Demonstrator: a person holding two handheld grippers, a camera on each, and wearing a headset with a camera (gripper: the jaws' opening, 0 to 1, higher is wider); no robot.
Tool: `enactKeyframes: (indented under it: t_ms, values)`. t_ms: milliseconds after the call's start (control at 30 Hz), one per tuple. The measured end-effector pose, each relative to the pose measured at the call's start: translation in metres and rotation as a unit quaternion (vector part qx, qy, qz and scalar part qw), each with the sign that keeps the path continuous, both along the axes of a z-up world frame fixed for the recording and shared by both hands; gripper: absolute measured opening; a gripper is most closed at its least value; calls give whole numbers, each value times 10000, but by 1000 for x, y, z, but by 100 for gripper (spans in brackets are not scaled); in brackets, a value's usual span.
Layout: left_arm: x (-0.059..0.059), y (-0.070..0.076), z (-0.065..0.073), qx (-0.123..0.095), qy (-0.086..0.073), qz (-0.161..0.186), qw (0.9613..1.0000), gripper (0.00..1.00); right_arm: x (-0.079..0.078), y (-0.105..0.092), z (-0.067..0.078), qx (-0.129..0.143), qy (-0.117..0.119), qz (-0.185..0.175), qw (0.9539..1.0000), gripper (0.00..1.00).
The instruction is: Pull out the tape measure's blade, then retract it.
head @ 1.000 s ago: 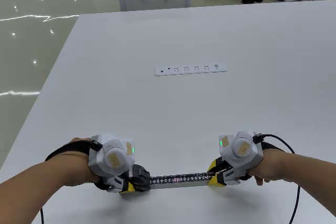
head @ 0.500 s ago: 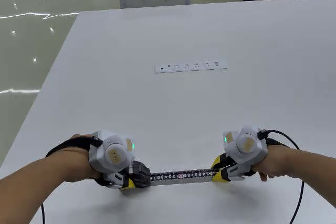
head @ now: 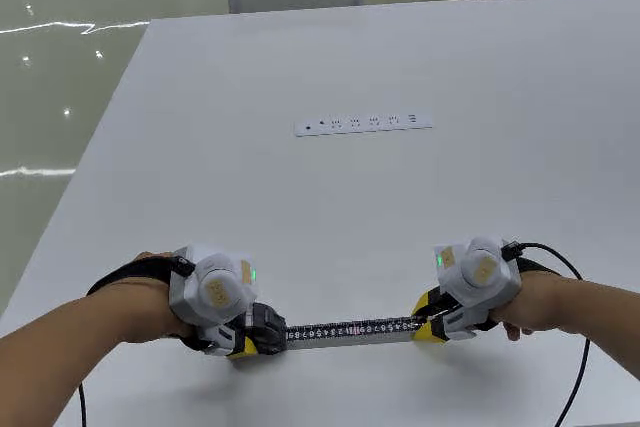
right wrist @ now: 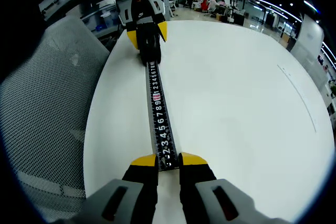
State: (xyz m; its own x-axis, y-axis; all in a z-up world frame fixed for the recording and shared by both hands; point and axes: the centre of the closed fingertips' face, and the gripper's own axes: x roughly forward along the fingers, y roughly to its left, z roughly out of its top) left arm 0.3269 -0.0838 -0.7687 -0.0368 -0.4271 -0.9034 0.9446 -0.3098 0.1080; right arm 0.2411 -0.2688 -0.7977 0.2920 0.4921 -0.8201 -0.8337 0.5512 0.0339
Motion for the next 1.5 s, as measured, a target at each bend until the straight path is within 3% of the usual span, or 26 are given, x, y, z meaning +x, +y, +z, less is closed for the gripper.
enactKeyframes:
  t_ms: [1500]
  values:
    - [-1,0,0,-2,-10,20,10000,32,-15,-30,2,-64,117,-153,9998,13]
